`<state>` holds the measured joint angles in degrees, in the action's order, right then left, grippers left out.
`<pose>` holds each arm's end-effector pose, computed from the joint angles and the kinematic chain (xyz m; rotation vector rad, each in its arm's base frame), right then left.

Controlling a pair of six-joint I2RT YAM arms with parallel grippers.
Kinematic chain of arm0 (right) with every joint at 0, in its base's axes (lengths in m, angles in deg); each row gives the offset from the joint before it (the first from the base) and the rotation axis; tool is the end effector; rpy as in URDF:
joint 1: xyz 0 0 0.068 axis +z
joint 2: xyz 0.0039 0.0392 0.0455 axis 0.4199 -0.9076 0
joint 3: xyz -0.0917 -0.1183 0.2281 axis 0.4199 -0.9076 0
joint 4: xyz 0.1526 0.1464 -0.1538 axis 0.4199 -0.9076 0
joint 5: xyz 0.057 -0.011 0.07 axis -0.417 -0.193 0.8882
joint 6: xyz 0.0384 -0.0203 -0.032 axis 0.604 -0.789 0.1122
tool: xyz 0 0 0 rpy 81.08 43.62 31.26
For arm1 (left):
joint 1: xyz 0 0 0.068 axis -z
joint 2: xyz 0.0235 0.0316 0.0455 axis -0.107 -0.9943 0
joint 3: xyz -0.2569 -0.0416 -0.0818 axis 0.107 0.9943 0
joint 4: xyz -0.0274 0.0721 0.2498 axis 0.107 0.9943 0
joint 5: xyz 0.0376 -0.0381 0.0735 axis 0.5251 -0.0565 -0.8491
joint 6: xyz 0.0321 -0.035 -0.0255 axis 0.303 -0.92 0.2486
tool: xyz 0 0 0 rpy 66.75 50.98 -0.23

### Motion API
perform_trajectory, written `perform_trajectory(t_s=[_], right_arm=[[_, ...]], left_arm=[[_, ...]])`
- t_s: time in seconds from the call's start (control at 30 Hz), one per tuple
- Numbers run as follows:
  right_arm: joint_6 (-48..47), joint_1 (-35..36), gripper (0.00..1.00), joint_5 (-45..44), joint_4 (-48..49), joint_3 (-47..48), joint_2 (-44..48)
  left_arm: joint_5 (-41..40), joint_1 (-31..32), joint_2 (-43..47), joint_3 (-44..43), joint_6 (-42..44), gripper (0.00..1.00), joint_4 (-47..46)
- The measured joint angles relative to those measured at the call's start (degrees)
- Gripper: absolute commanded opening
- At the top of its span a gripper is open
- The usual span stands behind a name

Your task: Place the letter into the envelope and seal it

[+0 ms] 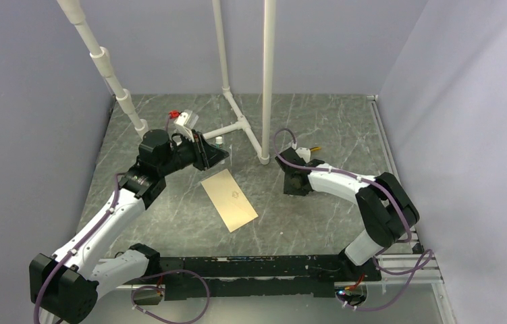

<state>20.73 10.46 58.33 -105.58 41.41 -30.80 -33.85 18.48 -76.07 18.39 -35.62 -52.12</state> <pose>0.2418 0.1579 0.1633 0.1925 2.6432 -0.0025 0.2073 -0.1134 0.3337 0.3302 1.8330 -1.0783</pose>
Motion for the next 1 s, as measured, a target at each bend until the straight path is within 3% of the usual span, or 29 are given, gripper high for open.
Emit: perform_trajectory(t_s=[0.07, 0.13, 0.43, 0.73, 1.0], right_arm=[[-0.2, 0.0, 0.07, 0.0, 0.0, 0.0, -0.1], [-0.5, 0.0, 0.00, 0.0, 0.1, 0.0, -0.1], [-2.5, 0.0, 0.00, 3.4, 0.3, -0.2, 6.5], [-10.7, -0.1, 0.00, 30.1, 9.1, 0.6, 26.1], [-9.9, -0.1, 0.00, 50.4, 18.9, 7.5, 27.9]], left_arm=[[0.2, 0.0, 0.0, 0.1, 0.0, 0.02, 0.0], [0.2, 0.0, 0.0, 0.2, 0.0, 0.02, 0.0], [4.8, 0.0, 0.0, 0.9, -0.2, 0.02, -2.3], [15.4, 2.9, 0.2, -2.4, 6.2, 0.02, 0.0], [15.7, 7.6, 0.2, -9.8, 18.6, 0.03, 11.8]])
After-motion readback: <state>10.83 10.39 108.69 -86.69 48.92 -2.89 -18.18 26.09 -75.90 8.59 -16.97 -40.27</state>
